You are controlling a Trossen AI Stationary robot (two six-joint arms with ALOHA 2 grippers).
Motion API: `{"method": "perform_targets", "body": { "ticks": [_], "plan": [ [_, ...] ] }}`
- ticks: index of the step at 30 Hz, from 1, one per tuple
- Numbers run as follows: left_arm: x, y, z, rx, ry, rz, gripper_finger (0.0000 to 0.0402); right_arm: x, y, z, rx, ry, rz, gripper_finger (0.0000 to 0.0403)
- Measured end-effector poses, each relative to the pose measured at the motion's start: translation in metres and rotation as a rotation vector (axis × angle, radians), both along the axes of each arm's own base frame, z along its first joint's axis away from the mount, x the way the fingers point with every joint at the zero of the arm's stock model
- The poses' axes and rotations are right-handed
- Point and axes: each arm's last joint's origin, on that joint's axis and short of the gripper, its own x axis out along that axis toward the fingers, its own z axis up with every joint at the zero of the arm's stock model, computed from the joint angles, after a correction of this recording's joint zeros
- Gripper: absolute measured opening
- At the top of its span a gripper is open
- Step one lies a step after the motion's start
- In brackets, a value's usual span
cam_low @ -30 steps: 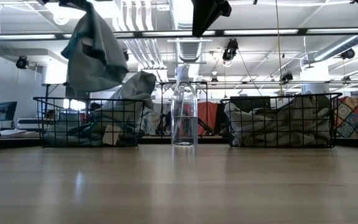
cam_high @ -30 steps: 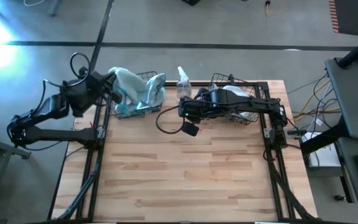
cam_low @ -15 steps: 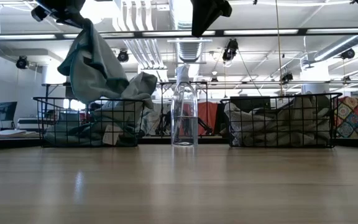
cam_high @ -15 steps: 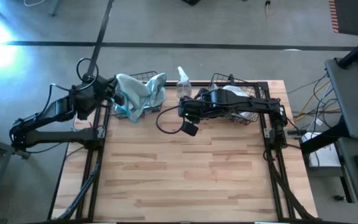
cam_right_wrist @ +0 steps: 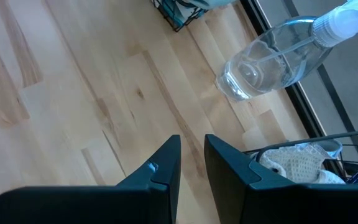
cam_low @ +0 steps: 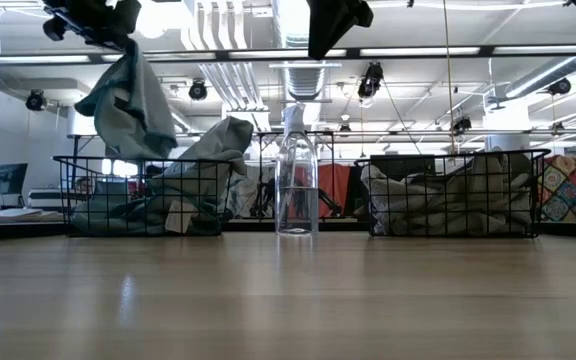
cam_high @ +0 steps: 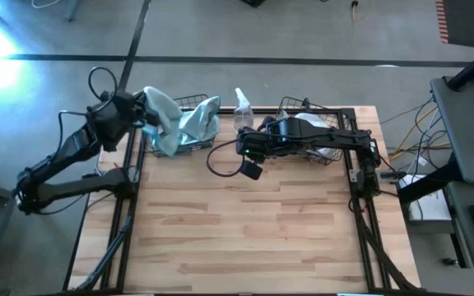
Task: Sort microfiber towel by color & place in baskets
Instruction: Put the blue microfiber towel into the left black wire basket
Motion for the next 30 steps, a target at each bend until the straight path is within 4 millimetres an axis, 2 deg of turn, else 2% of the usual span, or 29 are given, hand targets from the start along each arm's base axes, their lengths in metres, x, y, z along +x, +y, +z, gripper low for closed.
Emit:
{"method": "perform_targets", "body": {
  "ticks": [6, 22, 30],
  "plan": [
    [0.005, 0.011, 0.002, -0.002, -0.045, -0.12, 0.0, 0.0, 0.0, 0.0, 0.0, 0.0, 0.0, 0.0066],
    [0.017, 0.047, -0.01, -0.095, -0.038, -0.196, 0.0001, 0.0, 0.0, 0.0, 0.009, -0.007, -0.021, 0.0066],
    [0.019, 0.05, -0.013, -0.121, -0.056, -0.186, 0.0054, 0.0, 0.0, -0.003, 0.01, 0.004, -0.022, 0.0066]
  ]
}}
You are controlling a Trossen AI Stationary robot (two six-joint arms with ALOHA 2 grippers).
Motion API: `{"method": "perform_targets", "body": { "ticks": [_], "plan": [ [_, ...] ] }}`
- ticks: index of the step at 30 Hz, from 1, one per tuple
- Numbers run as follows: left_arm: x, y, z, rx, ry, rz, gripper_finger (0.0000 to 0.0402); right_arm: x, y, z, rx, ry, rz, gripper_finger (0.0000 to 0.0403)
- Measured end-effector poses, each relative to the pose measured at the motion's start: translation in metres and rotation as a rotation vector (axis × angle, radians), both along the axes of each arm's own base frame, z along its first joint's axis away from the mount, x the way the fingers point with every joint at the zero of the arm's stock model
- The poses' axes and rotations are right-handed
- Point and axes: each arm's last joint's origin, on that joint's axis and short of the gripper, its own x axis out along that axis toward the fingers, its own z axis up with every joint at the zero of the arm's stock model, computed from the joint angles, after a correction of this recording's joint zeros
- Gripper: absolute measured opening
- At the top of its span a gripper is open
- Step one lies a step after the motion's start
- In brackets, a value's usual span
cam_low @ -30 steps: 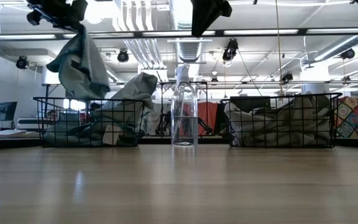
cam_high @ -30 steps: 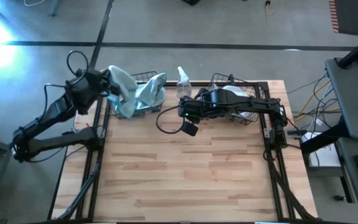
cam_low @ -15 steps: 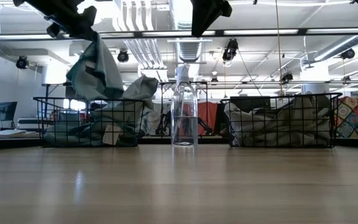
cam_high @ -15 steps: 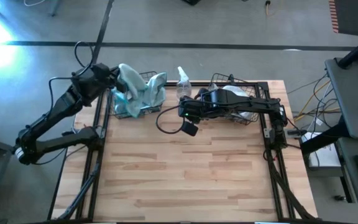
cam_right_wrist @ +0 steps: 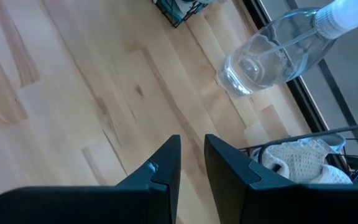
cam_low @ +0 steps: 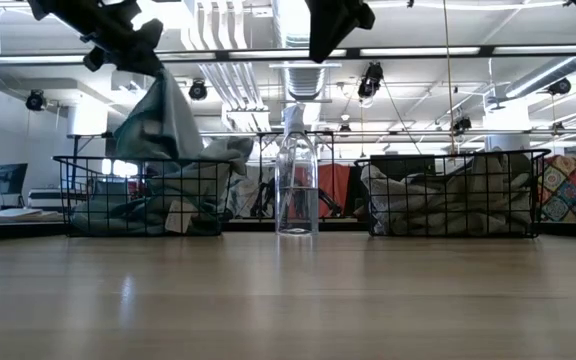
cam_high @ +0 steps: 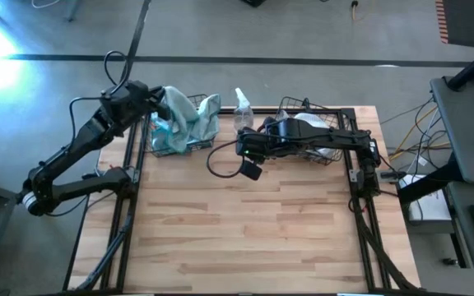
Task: Sort microfiber towel by color & place in baskets
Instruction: Put the blue microfiber towel into the left black wire basket, then return to Home Position
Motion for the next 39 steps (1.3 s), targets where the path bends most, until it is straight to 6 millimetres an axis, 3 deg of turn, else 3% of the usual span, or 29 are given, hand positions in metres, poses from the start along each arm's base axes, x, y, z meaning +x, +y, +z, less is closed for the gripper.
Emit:
{"method": "perform_targets", "body": {
  "ticks": [8, 15, 21, 27, 33, 39],
  "plan": [
    [-0.002, -0.002, -0.002, -0.035, -0.011, 0.007, 0.0111, 0.001, 0.0, -0.007, 0.005, 0.022, -0.012, 0.0066],
    [-0.007, -0.008, -0.015, -0.184, 0.036, 0.017, 0.0121, 0.001, 0.0, -0.018, 0.009, 0.059, -0.022, 0.0066],
    [-0.006, -0.017, -0.014, -0.309, -0.085, -0.192, 0.0121, 0.001, 0.0, -0.02, 0.009, 0.068, -0.021, 0.0066],
    [-0.008, -0.034, 0.022, -0.258, -0.227, -0.449, 0.0121, 0.001, 0.0, -0.016, -0.009, 0.071, 0.024, 0.0066],
    [-0.021, -0.058, 0.071, -0.137, -0.336, -0.549, 0.0121, 0.001, 0.002, -0.016, -0.03, 0.095, 0.089, 0.0066],
    [-0.026, -0.077, 0.091, -0.149, -0.418, -0.66, 0.0121, -0.003, 0.01, -0.017, -0.009, 0.119, 0.078, 0.0066]
  ]
}}
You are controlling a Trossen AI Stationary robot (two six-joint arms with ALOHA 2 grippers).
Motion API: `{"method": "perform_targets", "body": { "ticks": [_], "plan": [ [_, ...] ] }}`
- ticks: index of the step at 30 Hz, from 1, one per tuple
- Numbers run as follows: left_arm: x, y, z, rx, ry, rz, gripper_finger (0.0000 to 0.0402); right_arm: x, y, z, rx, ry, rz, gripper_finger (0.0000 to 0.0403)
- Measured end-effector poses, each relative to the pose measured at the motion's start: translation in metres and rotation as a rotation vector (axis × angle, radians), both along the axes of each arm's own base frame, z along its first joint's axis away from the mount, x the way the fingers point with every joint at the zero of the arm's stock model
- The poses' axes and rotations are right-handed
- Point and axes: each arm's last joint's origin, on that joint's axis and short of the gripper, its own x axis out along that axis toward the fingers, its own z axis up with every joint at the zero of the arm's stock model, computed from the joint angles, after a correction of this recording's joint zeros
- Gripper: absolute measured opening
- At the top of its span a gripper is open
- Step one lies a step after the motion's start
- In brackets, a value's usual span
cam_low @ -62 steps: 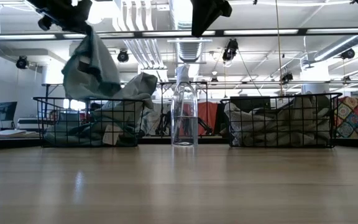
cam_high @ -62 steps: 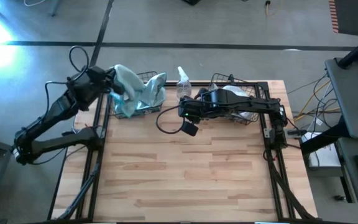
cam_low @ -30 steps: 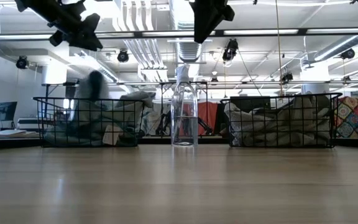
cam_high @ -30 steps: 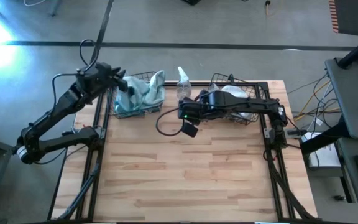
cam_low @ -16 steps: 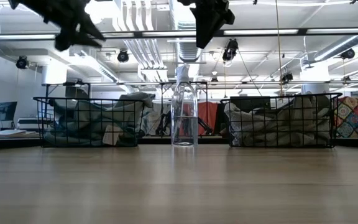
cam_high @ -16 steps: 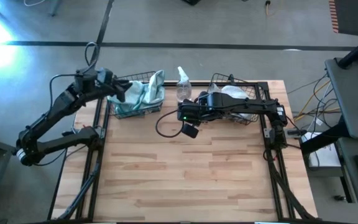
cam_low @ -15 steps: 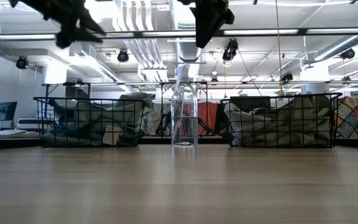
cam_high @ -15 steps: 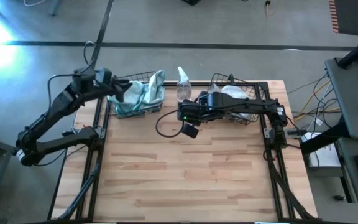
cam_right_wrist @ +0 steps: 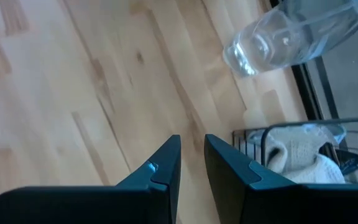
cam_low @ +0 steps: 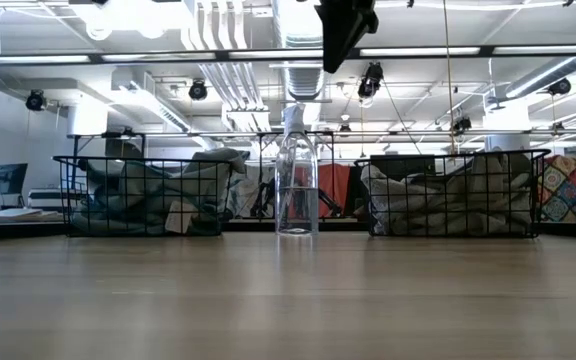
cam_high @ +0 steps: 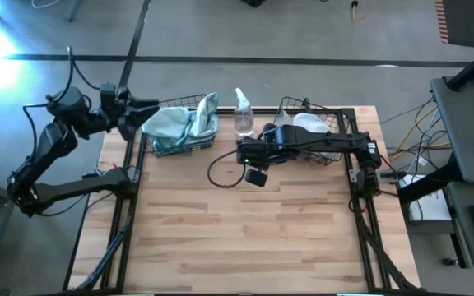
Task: Sort microfiber towel by color & place in baskets
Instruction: Return to Home Position
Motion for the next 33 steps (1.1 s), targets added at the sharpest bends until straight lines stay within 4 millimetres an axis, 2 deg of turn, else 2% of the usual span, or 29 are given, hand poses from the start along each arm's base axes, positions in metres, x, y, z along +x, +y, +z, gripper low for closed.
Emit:
{"method": "perform_targets", "body": {
  "ticks": [7, 13, 18, 27, 33],
  "plan": [
    [0.018, -0.013, -0.003, -0.1, -0.027, -0.191, 0.0121, -0.012, 0.015, -0.001, -0.002, 0.11, 0.038, 0.0066],
    [0.057, -0.023, -0.007, -0.15, -0.152, -0.38, 0.0121, -0.018, 0.029, 0.005, 0.038, 0.11, 0.102, 0.0066],
    [0.082, -0.031, -0.008, -0.285, -0.172, -0.481, 0.0121, -0.024, 0.037, 0.012, 0.053, 0.077, 0.078, 0.0066],
    [0.109, -0.034, -0.016, -0.665, -0.109, -0.562, 0.0121, -0.053, 0.054, 0.045, 0.072, -0.051, 0.096, 0.0066],
    [0.128, -0.032, -0.027, -0.752, -0.056, -0.546, 0.0121, -0.072, 0.073, 0.072, 0.112, -0.225, 0.144, 0.0066]
  ]
}}
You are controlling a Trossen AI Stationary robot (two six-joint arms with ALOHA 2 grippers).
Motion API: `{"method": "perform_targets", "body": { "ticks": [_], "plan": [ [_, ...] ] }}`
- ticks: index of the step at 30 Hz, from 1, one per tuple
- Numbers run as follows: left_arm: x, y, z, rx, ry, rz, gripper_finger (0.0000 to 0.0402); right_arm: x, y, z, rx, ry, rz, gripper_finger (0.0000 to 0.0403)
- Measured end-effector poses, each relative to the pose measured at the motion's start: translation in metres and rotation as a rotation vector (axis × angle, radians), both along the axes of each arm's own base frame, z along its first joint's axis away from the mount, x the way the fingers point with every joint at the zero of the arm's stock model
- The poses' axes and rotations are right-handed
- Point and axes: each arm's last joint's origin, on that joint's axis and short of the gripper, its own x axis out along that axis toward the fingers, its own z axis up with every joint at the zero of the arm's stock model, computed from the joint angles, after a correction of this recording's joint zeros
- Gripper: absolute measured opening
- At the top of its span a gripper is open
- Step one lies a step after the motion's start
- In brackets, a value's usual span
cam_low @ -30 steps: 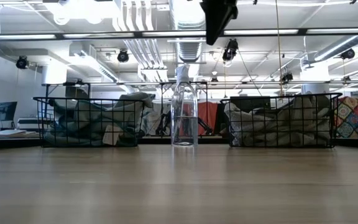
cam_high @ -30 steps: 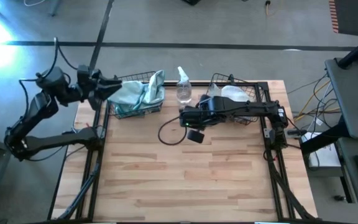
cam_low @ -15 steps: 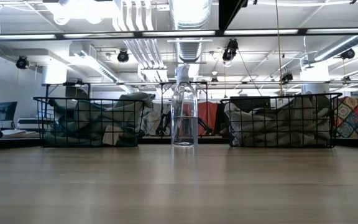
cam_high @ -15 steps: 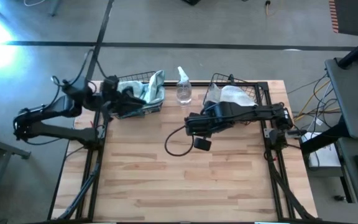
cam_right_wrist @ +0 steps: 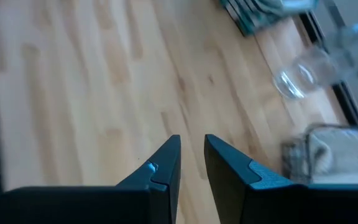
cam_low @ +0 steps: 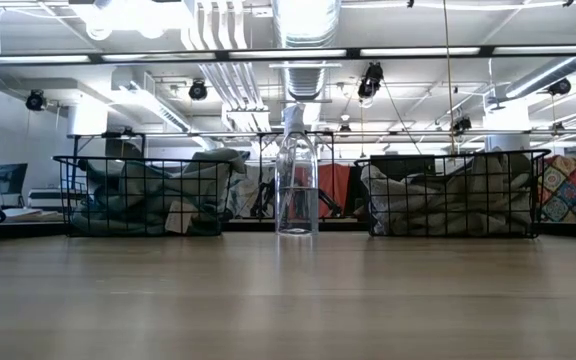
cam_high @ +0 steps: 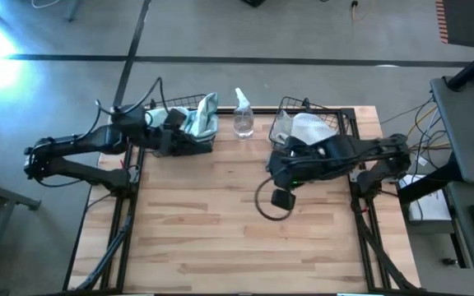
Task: Sort microfiber towel by color & place in baskets
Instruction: Return to Home Position
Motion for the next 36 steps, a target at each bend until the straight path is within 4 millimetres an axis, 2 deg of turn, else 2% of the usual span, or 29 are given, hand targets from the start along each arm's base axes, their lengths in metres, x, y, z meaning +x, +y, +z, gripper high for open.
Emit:
{"method": "perform_targets", "body": {
  "ticks": [3, 6, 10, 15, 20, 27, 32, 36],
  "plan": [
    [0.01, -0.004, -0.006, -0.026, 0.034, -0.041, 0.0121, -0.008, 0.011, 0.01, 0.023, -0.07, 0.034, 0.0066],
    [0.019, -0.015, -0.008, 0.133, -0.019, -0.128, 0.0121, -0.014, 0.021, 0.015, 0.019, -0.118, 0.061, 0.0066],
    [0.025, -0.032, 0.001, 0.297, -0.207, -0.174, 0.0121, -0.019, 0.033, 0.017, -0.01, -0.149, 0.066, 0.0066],
    [0.023, -0.058, 0.015, 0.486, -0.463, -0.21, 0.0121, -0.025, 0.046, 0.012, -0.07, -0.191, 0.061, 0.0066],
    [0.022, -0.08, 0.01, 0.567, -0.486, -0.229, 0.0121, -0.033, 0.056, -0.002, -0.078, -0.239, 0.08, 0.0066],
    [0.026, -0.095, 0.002, 0.628, -0.485, -0.238, 0.0121, -0.058, 0.051, -0.02, -0.001, -0.382, 0.092, 0.0066],
    [0.027, -0.096, -0.002, 0.656, -0.483, -0.227, 0.0121, -0.083, 0.042, -0.032, 0.069, -0.511, 0.097, 0.0066],
    [0.025, -0.095, -0.012, 0.664, -0.452, -0.208, 0.0121, -0.1, 0.034, -0.044, 0.132, -0.594, 0.109, 0.0066]
  ]
}}
